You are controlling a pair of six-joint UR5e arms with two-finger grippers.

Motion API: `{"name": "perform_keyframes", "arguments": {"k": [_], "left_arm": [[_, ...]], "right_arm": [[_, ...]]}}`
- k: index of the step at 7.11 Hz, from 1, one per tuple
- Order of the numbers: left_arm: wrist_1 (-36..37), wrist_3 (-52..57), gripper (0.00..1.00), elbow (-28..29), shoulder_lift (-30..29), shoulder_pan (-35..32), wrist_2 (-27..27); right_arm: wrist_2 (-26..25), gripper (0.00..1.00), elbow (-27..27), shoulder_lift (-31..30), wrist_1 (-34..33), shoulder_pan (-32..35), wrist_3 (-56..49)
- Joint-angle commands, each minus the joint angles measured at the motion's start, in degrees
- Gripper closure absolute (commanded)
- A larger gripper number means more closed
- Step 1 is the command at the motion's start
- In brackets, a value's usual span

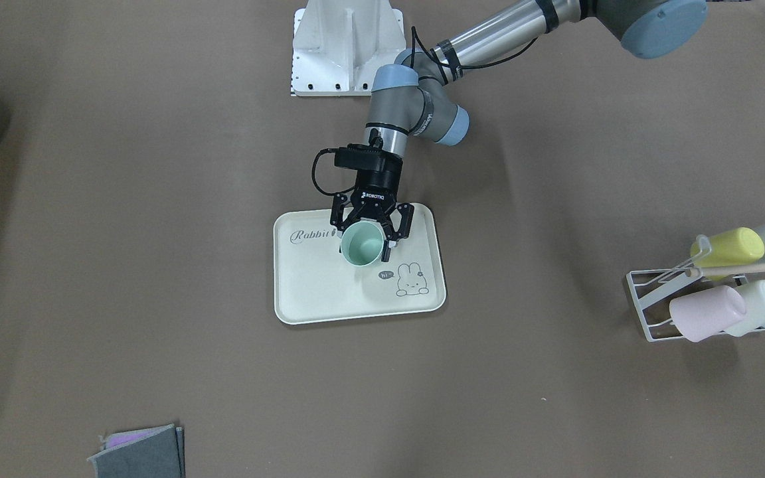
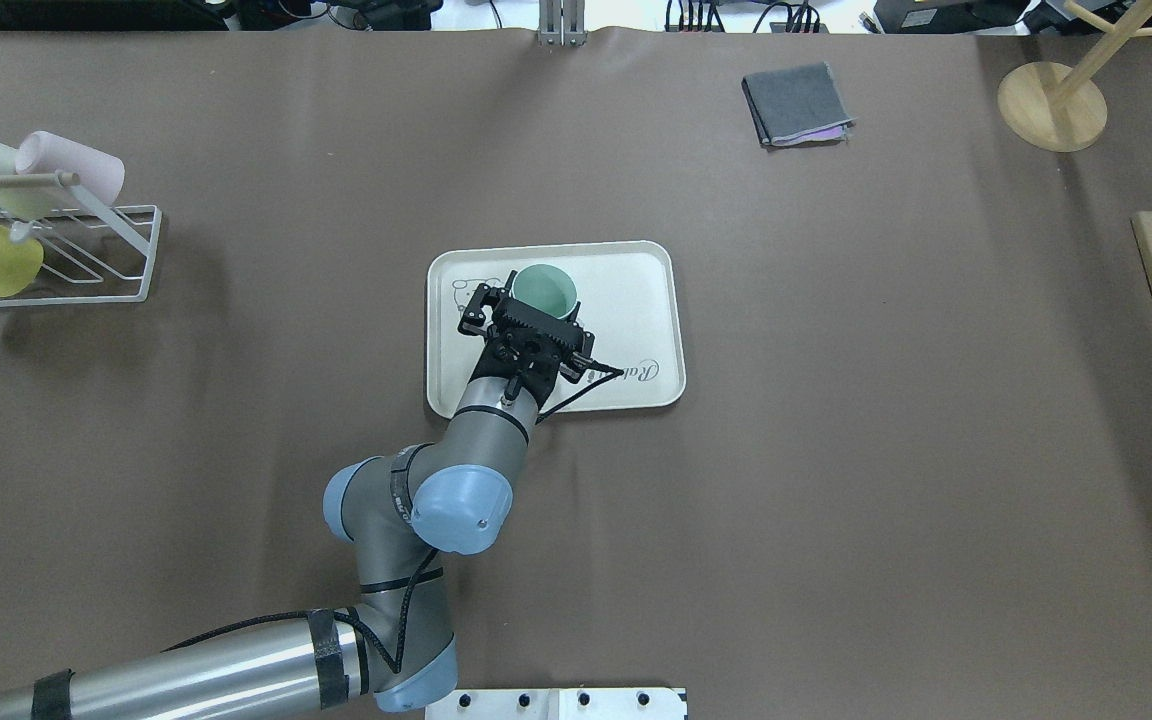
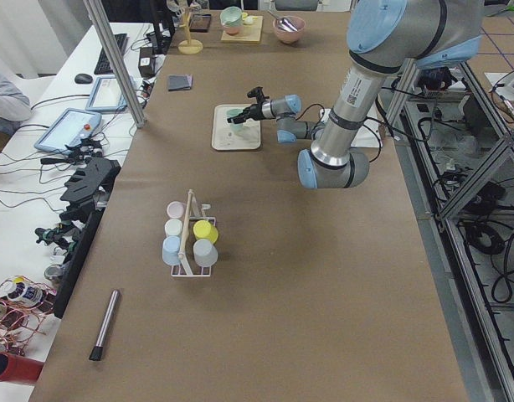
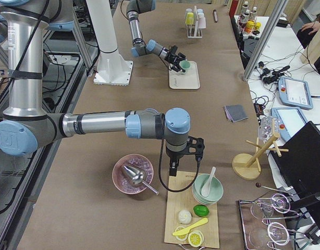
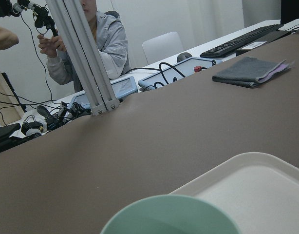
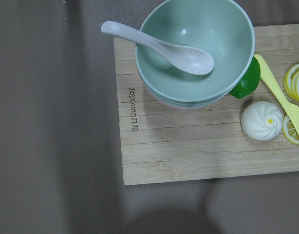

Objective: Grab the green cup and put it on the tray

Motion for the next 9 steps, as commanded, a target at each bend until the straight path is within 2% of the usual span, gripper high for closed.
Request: {"name": "perform_keyframes", "arguments": {"k": [1, 4, 6, 9], "left_arm": [[-0.15, -0.10, 0.15, -0.04, 0.00, 0.42, 0.03], [-0.15, -0.10, 0.12, -0.13, -0.09, 0.69, 0.03], [-0.24, 0.08, 0.04, -1.09, 0.00, 0.60, -0.06], [0.28, 0.87, 0.03, -4.51, 0.70, 0.43, -0.32]], "right_arm": [[-0.67, 0.00, 0.00, -0.29, 0.17, 0.00, -0.04], [-1.03, 0.00, -0.61, -0.38, 0.70, -0.09, -0.12], [-2.95, 0.00, -1.40, 0.41, 0.79, -0.26, -0.12], [-4.55, 0.00, -1.76, 1.20, 0.97, -1.23, -0.04]]}}
